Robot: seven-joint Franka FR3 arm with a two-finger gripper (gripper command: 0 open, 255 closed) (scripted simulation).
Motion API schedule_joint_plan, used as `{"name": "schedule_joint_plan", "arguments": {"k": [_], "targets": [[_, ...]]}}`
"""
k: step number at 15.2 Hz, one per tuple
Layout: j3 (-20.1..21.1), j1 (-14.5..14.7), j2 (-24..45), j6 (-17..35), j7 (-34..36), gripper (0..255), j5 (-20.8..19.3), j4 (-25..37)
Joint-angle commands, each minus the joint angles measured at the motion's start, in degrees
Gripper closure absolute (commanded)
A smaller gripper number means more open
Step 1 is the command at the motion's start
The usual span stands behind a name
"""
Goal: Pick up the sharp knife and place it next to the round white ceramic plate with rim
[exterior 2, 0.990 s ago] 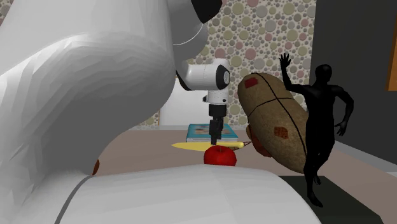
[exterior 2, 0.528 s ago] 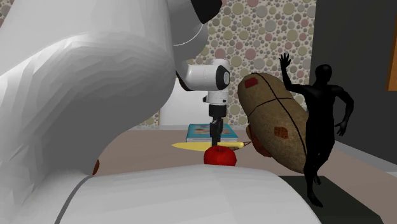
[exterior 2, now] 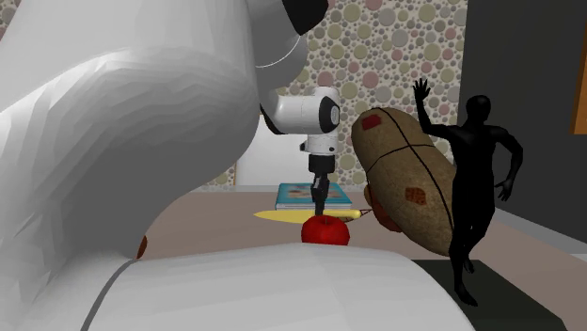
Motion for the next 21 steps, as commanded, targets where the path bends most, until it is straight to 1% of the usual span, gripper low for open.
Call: {"name": "schedule_joint_plan", "arguments": {"k": [1,11,21], "targets": [[0.00,0.00,0.01,0.01,0.00,255,0.00,-0.01],[-1.04,0.14,-2.52,-6.20,1.22,255,-1.73,4.08],[-1.67,-0.39,-3.88,-13.07,2.22,255,-2.80,9.95]]}}
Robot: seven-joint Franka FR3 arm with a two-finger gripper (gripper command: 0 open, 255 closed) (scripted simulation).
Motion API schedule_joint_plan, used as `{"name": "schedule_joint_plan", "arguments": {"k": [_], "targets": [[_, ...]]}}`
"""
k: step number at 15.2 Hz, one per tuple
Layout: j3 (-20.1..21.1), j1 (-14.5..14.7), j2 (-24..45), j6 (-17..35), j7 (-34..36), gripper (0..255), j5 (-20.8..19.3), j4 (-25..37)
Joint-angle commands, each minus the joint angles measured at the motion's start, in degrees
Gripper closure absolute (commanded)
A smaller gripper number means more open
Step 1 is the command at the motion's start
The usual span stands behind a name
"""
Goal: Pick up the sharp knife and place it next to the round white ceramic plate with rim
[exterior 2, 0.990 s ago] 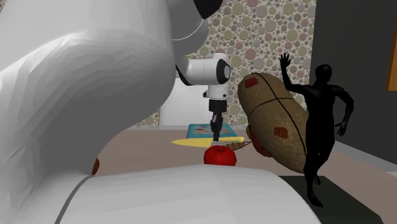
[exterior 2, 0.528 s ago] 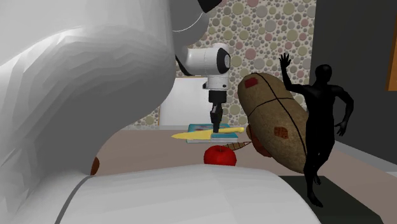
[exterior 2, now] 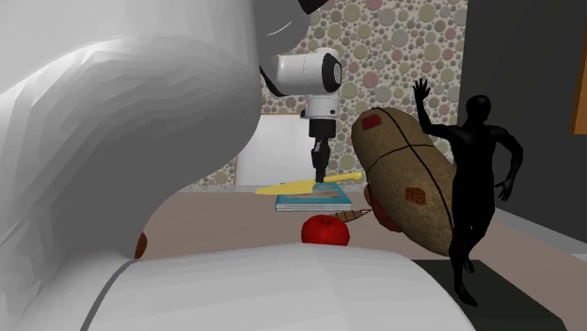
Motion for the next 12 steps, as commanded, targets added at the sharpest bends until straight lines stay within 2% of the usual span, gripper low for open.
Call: {"name": "schedule_joint_plan", "arguments": {"k": [1,4,12], "targets": [[-0.09,-0.20,-0.14,-1.71,0.23,255,-0.16,1.62],[-0.18,-0.54,-0.23,-3.86,0.47,255,-0.29,3.76],[0.22,11.62,-11.76,2.07,10.70,255,-6.06,-11.66]]}}
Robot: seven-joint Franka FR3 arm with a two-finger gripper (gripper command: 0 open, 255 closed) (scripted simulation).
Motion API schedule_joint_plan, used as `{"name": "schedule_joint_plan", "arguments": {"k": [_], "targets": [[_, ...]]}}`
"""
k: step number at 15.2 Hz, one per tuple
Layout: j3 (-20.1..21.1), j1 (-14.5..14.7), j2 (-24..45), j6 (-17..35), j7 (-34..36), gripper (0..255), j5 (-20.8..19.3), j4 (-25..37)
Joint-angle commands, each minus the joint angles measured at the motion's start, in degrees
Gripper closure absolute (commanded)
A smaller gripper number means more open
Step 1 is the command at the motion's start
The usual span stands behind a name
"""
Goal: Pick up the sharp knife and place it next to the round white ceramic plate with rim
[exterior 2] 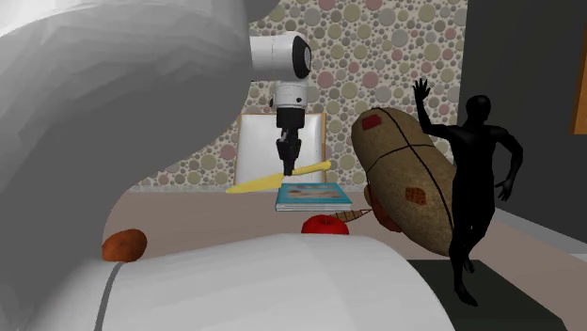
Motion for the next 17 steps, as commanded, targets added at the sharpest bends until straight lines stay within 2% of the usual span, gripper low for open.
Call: {"name": "schedule_joint_plan", "arguments": {"k": [1,9,17], "targets": [[0.47,2.03,-1.48,0.59,2.53,255,-0.87,-1.66],[3.65,10.60,-8.91,3.55,14.40,255,-5.05,-10.08],[8.13,17.24,-12.35,4.93,25.84,255,-6.92,-13.76]]}}
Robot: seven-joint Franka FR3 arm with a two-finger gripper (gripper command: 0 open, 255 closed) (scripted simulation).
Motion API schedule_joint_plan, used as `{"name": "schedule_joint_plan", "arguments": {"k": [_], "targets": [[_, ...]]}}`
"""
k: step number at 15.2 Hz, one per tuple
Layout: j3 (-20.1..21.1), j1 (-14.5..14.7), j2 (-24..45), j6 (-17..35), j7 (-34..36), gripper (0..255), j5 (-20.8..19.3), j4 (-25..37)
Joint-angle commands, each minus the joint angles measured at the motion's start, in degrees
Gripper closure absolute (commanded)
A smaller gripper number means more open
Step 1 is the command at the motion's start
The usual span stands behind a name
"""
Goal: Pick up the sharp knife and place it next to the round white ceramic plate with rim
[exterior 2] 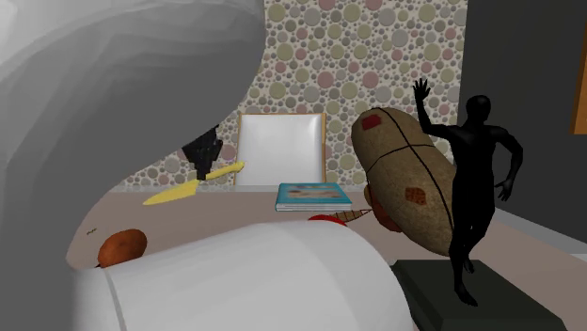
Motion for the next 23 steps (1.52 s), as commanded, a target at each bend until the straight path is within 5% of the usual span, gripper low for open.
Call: {"name": "schedule_joint_plan", "arguments": {"k": [1,16,23], "targets": [[1.19,1.60,-0.68,0.42,2.92,255,-0.36,-0.86],[9.49,11.57,3.67,-0.15,21.09,255,0.67,4.90],[9.61,11.55,4.78,4.90,20.56,255,1.22,0.88]]}}
